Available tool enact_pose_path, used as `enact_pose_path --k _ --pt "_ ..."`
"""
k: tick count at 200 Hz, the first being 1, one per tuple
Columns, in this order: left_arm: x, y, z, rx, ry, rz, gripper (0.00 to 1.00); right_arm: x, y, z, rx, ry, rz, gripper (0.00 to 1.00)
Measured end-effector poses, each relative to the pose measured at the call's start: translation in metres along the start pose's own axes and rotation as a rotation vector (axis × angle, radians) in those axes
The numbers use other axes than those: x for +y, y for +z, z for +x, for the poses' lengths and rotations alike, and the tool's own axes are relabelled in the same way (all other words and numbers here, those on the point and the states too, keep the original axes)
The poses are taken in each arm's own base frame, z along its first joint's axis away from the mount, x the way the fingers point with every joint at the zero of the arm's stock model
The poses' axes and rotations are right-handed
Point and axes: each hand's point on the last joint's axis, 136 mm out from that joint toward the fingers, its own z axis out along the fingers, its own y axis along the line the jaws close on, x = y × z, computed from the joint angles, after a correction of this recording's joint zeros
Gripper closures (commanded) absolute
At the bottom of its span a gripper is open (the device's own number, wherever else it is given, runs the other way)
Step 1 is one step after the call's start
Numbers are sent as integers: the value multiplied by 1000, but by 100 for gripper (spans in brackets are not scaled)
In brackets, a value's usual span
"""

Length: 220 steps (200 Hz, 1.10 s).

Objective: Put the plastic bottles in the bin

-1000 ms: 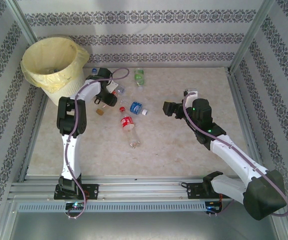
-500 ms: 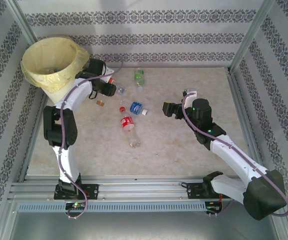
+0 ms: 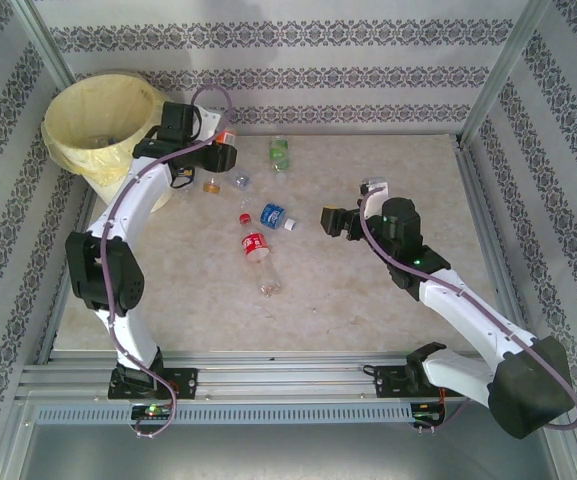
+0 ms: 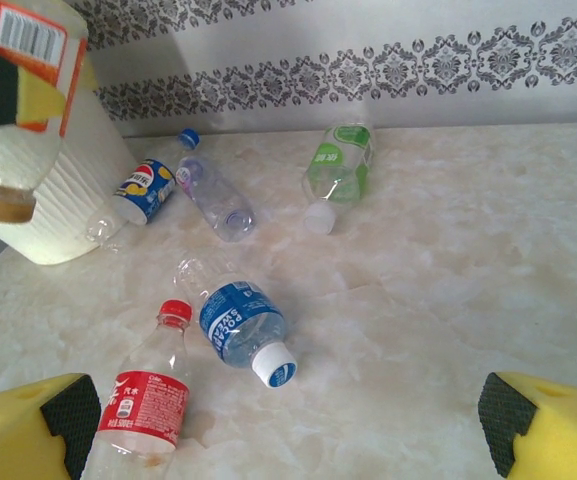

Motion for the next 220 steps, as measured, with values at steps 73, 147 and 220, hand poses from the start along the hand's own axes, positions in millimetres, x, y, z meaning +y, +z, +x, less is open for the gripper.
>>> enact_pose_path --k 73,147,220 --pt "-12 -39 -50 -174 -81 19 69 26 -1 -7 -4 -69 -81 2" --pt "13 -97 -103 -359 -183 -180 67 60 3 -30 -27 -135 -175 2" --pt "72 -169 -158 -553 -200 -549 66 69 4 -36 -35 -166 -197 2"
